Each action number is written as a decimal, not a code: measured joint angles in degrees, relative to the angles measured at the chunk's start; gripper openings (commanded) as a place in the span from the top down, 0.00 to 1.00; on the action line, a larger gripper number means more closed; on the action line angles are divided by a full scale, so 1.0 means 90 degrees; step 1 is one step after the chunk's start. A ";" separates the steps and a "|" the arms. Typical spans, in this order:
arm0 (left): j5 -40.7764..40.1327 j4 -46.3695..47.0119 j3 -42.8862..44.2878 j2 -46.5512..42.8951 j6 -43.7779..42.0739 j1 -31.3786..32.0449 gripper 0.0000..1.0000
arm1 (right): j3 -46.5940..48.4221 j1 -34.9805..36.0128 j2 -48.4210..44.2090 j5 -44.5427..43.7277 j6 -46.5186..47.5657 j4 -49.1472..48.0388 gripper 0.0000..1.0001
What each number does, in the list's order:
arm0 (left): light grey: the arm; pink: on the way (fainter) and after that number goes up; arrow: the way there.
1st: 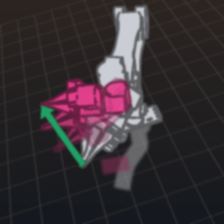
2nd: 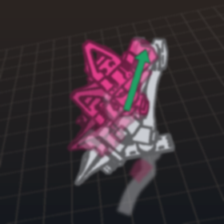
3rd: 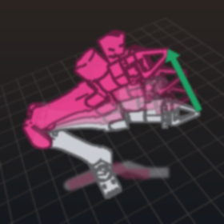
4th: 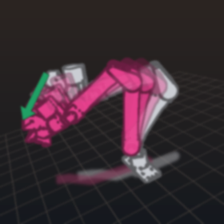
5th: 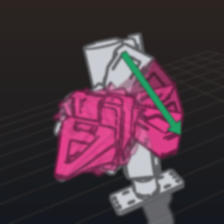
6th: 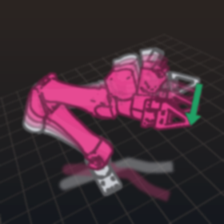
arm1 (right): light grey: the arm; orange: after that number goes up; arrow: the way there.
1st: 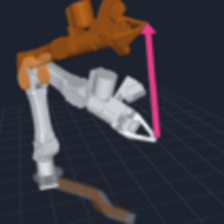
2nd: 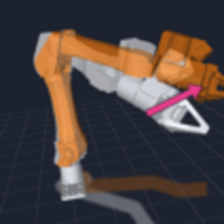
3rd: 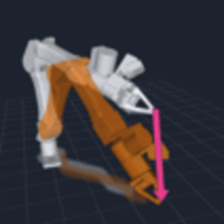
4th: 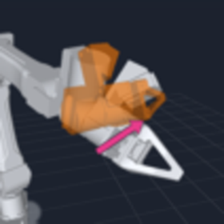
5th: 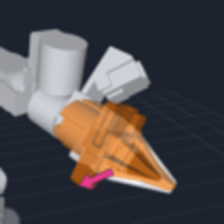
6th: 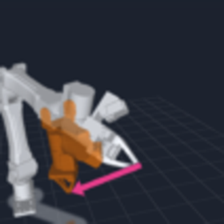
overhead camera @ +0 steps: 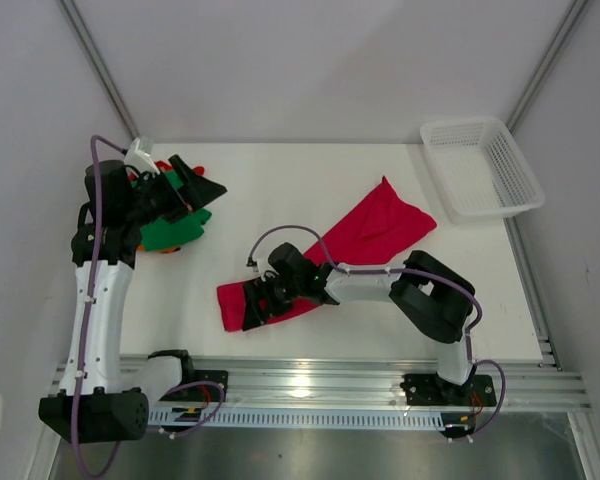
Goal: Fold and stack the t-shirts
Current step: Rotate the tshirt 90 degrees
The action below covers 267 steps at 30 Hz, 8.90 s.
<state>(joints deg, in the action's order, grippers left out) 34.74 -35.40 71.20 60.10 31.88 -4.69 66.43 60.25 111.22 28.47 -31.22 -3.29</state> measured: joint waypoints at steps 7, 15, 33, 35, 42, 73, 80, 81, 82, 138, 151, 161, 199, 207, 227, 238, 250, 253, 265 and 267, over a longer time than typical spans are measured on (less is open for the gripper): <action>-0.0007 -0.0114 0.0027 -0.0015 -0.0056 0.0000 0.01 | 0.0032 0.0002 0.0000 0.0010 -0.0007 -0.0119 0.14; -0.0032 -0.0141 0.0027 -0.0017 -0.0102 0.0000 0.00 | 0.0427 0.0007 0.0000 0.0056 -0.0019 -0.0206 0.14; -0.0126 -0.0304 0.0189 -0.0039 -0.0265 -0.0226 0.01 | 0.0991 -0.0121 0.0976 0.0226 -0.0015 -0.0277 0.15; -0.0124 -0.0328 0.0189 -0.0068 -0.0277 -0.0267 0.00 | 0.0988 -0.0121 0.0974 0.0219 0.0017 -0.0257 0.15; -0.0117 -0.0367 0.0189 -0.0058 -0.0291 -0.0338 0.01 | -0.0087 -0.0165 0.0165 0.0146 0.0051 -0.0233 0.15; 0.0512 0.0401 0.0253 0.0663 0.0078 -0.0386 0.01 | -0.1355 -0.1039 -0.2827 -0.4401 -0.0398 0.2140 0.13; 0.0508 0.0376 0.0231 0.0663 0.0051 -0.0389 0.01 | -0.0211 -0.1836 -0.1705 -0.5901 -0.0631 0.2339 0.13; 0.0503 0.0352 0.0231 0.0663 0.0036 -0.0391 0.01 | -0.0058 -0.1955 -0.1559 -0.6016 -0.0641 0.2370 0.13; 0.0500 0.0335 0.0231 0.0663 0.0012 -0.0401 0.00 | 0.0114 -0.2074 -0.1411 -0.6142 -0.0648 0.2443 0.13; 0.0568 0.0209 -0.0432 0.0525 -0.0163 -0.0789 0.01 | 0.2438 -0.2484 0.1234 -0.6215 -0.0338 0.1188 0.15; 0.0687 0.0410 -0.0627 0.0525 -0.0148 -0.0792 0.00 | 0.1870 -0.2710 0.1035 -0.6895 -0.0736 0.1520 0.14; 0.0738 0.0546 -0.0925 0.0525 -0.0080 -0.0792 0.01 | 0.1355 -0.3045 -0.0005 -0.6501 -0.0493 0.0687 0.15; 0.0712 0.0539 -0.1146 0.0240 -0.0051 -0.0794 0.01 | 0.2990 -0.4398 0.1513 -0.6528 -0.2159 0.3985 0.14; 0.0707 0.0510 -0.1105 0.0119 -0.0051 -0.0818 0.00 | 0.3653 -0.4568 0.1875 -0.5569 -0.1525 0.3806 0.17; 0.0636 0.0024 -0.1093 -0.0520 -0.0221 -0.0959 0.01 | 0.5224 -0.3728 0.3126 -0.1938 0.0658 0.2098 0.16; 0.0610 -0.0129 -0.1394 -0.0780 -0.0223 -0.0959 0.01 | 0.5887 -0.2958 0.3599 -0.0843 0.1163 0.2081 0.16; 0.0724 0.0231 -0.2174 -0.0911 -0.0109 -0.0964 0.01 | 0.3866 -0.3014 0.1979 -0.1659 0.1127 0.1676 0.15; 0.0809 0.0362 -0.2368 -0.0911 -0.0039 -0.0967 0.01 | 0.3495 -0.2992 0.1229 -0.2025 0.1241 0.1605 0.14; 0.1001 0.0731 -0.2453 -0.0865 0.0010 -0.0971 0.00 | 0.1666 -0.2747 -0.1841 -0.2035 0.0345 0.1268 0.14; 0.1005 0.0760 -0.2448 -0.0770 0.0007 -0.0971 0.01 | 0.0974 -0.2589 -0.2120 -0.1751 -0.0032 0.1243 0.14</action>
<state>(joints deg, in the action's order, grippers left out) 43.79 -28.56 49.17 53.17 31.94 -13.43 75.20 36.95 92.14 12.71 -31.51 7.90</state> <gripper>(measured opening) 0.994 0.861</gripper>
